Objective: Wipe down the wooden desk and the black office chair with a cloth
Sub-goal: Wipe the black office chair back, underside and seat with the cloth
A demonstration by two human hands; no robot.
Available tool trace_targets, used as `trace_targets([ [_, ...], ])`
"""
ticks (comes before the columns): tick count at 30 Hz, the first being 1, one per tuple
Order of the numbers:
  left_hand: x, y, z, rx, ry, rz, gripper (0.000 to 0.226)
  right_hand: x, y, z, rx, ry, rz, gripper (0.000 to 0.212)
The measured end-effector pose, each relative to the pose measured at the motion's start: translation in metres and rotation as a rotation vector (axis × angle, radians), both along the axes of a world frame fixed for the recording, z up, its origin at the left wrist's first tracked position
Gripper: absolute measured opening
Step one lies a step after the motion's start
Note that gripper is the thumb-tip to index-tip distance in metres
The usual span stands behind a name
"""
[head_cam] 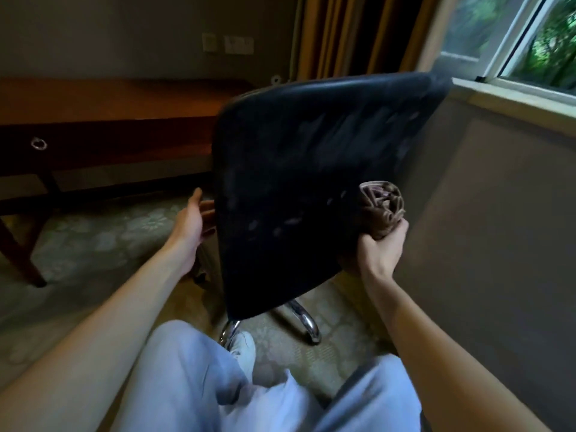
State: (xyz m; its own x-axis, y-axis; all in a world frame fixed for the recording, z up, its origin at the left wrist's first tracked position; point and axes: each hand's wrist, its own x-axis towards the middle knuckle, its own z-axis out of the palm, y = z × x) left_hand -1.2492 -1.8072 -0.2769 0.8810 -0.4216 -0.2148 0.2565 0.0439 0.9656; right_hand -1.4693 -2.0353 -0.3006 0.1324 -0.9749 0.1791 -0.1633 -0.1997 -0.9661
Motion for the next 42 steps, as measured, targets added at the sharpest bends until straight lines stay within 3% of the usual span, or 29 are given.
trace_targets([
  [5, 0.004, 0.001, 0.029, -0.017, -0.045, 0.057, 0.047, -0.015, -0.060, 0.024, 0.044, -0.031, -0.037, 0.057],
  [8, 0.008, 0.004, 0.044, -0.013, -0.083, 0.041, 0.054, -0.007, -0.075, 0.036, 0.103, -0.092, -0.042, 0.073],
  [12, 0.008, 0.013, 0.053, -0.012, -0.117, -0.041, 0.062, 0.023, -0.084, 0.042, 0.222, -0.187, 0.110, 0.065],
  [16, 0.004, 0.020, 0.049, -0.019, -0.097, -0.034, 0.051, 0.059, -0.038, 0.036, 0.032, -0.153, 0.210, 0.065],
  [22, -0.012, 0.026, 0.046, -0.015, -0.135, -0.072, 0.054, 0.083, 0.085, 0.008, -0.030, -0.131, 0.165, 0.090],
  [27, -0.018, 0.028, 0.041, -0.010, -0.146, -0.097, 0.044, 0.101, 0.211, -0.011, -0.044, -0.036, 0.291, 0.092],
  [33, -0.008, 0.049, 0.040, -0.018, -0.174, -0.163, 0.047, 0.088, 0.215, -0.024, -0.085, -0.085, 0.476, 0.080],
  [37, -0.001, 0.051, 0.037, -0.056, -0.120, -0.186, 0.056, 0.063, 0.158, -0.016, -0.034, -0.214, 0.187, 0.062],
  [42, 0.000, 0.043, 0.028, -0.088, -0.057, -0.112, 0.063, 0.036, 0.063, 0.006, 0.056, -0.238, -0.003, 0.076],
])
